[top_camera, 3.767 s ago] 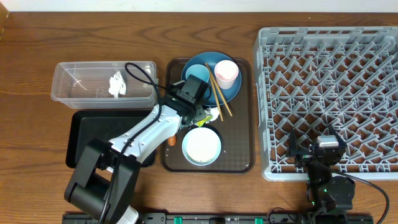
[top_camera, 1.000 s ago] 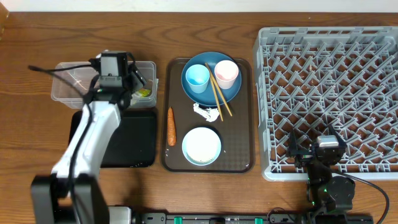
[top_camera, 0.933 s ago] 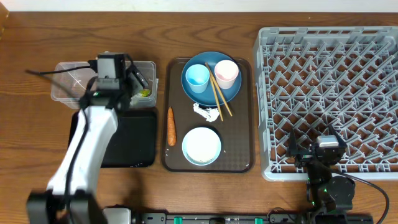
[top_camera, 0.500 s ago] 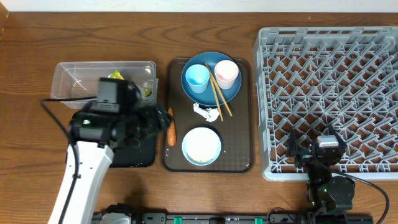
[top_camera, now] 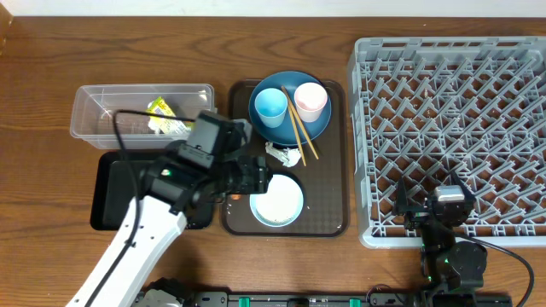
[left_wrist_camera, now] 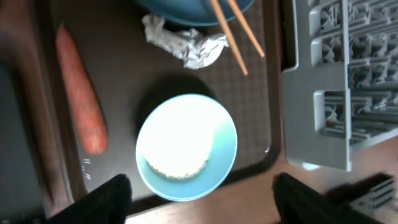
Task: Sort waste into correct bins and load items into the dishwasher rack
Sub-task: 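Move the left gripper back over the second crumpled tissue, then lower the left gripper beside the blue plate and grasp the tissue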
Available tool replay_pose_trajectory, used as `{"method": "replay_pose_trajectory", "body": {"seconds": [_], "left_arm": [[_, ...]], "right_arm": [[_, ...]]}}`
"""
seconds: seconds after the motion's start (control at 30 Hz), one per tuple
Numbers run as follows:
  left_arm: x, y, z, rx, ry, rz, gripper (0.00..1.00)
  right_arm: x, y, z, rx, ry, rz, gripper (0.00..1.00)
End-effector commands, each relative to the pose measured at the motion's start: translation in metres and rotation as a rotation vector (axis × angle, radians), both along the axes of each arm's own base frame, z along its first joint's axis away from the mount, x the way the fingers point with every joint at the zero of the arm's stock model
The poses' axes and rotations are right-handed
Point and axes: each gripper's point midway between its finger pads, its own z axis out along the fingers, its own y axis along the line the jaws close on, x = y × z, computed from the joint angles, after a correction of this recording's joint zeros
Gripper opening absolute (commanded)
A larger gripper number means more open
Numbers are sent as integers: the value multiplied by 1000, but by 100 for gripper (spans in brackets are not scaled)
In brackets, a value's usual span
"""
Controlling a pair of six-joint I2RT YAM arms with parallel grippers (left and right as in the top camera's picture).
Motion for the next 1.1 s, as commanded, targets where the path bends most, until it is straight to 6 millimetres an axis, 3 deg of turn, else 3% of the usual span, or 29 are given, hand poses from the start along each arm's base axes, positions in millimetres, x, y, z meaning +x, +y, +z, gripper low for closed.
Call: {"method": "replay_pose_trajectory", "body": {"seconds": [0.0,0.17,0.73,1.07], "left_arm": [[8,-4,-9,62,-34,-22,71],[20,-24,-21,67,-52,-58,71],[61,-43,-104,160,3,-82,71],[74,-45,-127,190,1,-69,71]], "right_arm": [[0,-2,0,-10,0,-9,99],[0,-2,0,-10,0,-9,99],[0,-2,0,-10,0,-9,99],[0,-2,0,-10,0,-9,99]]}}
